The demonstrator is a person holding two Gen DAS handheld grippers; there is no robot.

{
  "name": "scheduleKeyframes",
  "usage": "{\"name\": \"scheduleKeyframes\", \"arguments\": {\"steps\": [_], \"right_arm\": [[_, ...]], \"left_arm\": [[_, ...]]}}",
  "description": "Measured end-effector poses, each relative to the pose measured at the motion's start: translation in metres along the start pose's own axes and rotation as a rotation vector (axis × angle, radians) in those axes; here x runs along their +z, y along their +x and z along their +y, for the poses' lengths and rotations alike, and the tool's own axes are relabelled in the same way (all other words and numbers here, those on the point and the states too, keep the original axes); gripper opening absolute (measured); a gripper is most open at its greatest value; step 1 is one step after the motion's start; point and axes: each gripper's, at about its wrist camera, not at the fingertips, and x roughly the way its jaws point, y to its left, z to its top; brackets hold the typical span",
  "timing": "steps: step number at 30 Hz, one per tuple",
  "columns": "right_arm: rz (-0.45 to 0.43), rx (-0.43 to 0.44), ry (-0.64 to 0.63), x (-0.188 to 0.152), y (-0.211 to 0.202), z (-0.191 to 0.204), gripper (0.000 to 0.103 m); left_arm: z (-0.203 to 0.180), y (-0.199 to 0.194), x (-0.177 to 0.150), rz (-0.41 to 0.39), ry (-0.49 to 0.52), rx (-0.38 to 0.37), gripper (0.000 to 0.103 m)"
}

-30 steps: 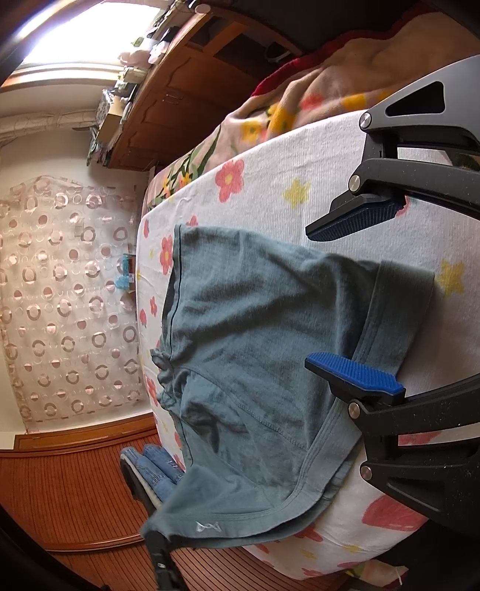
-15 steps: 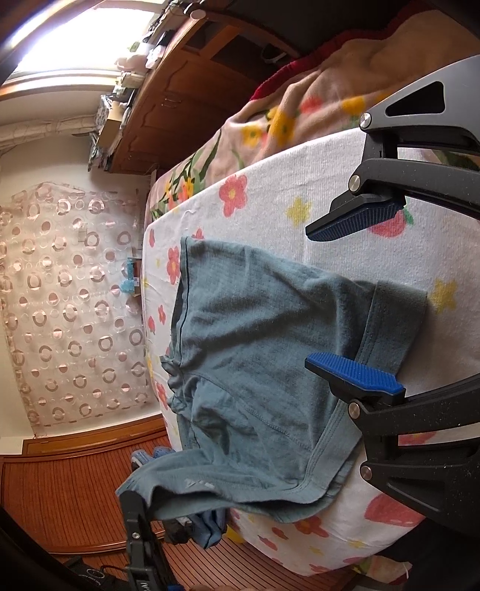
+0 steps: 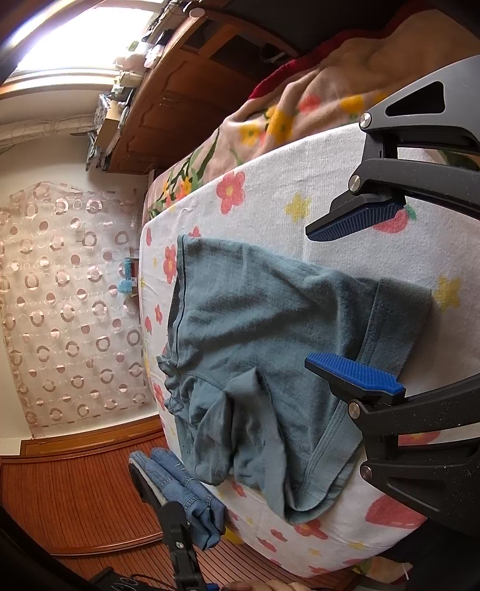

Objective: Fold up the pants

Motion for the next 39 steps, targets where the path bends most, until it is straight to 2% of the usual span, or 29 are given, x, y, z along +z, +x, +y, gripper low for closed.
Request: {"name": "scheduleKeyframes", "arguments": {"steps": [2, 4, 10, 20, 24, 30, 37, 39], "right_arm": [[0.001, 0.001, -0.001, 0.001, 0.0, 0.0, 0.065], [0.001, 0.003, -0.005, 0.001, 0.0, 0.0, 0.065], [0.002, 0.028, -0.023, 0.007, 0.002, 0.004, 0.064], [0.012, 0.11, -0.081, 0.026, 0.016, 0.02, 0.044], [0.021, 0.14, -0.094, 0.035, 0.022, 0.023, 0.042], [0.05, 0.165, -0.11, 0.045, 0.037, 0.024, 0.042], [0.101, 0.196, -0.131, 0.059, 0.06, 0.034, 0.025], [0.116, 0.186, -0.145, 0.06, 0.066, 0.037, 0.025]], "left_arm": [[0.007, -0.002, -0.007, 0.002, -0.008, 0.005, 0.075], [0.015, 0.001, -0.015, 0.018, -0.02, 0.008, 0.081], [0.032, 0.011, -0.042, 0.084, -0.052, 0.061, 0.081], [0.047, 0.023, -0.072, 0.168, -0.063, 0.111, 0.081], [0.049, 0.028, -0.08, 0.194, -0.076, 0.117, 0.081], [0.045, 0.026, -0.083, 0.17, -0.057, 0.134, 0.082], [0.042, 0.024, -0.086, 0.149, -0.044, 0.143, 0.082], [0.04, 0.023, -0.088, 0.134, -0.03, 0.149, 0.083]]}}
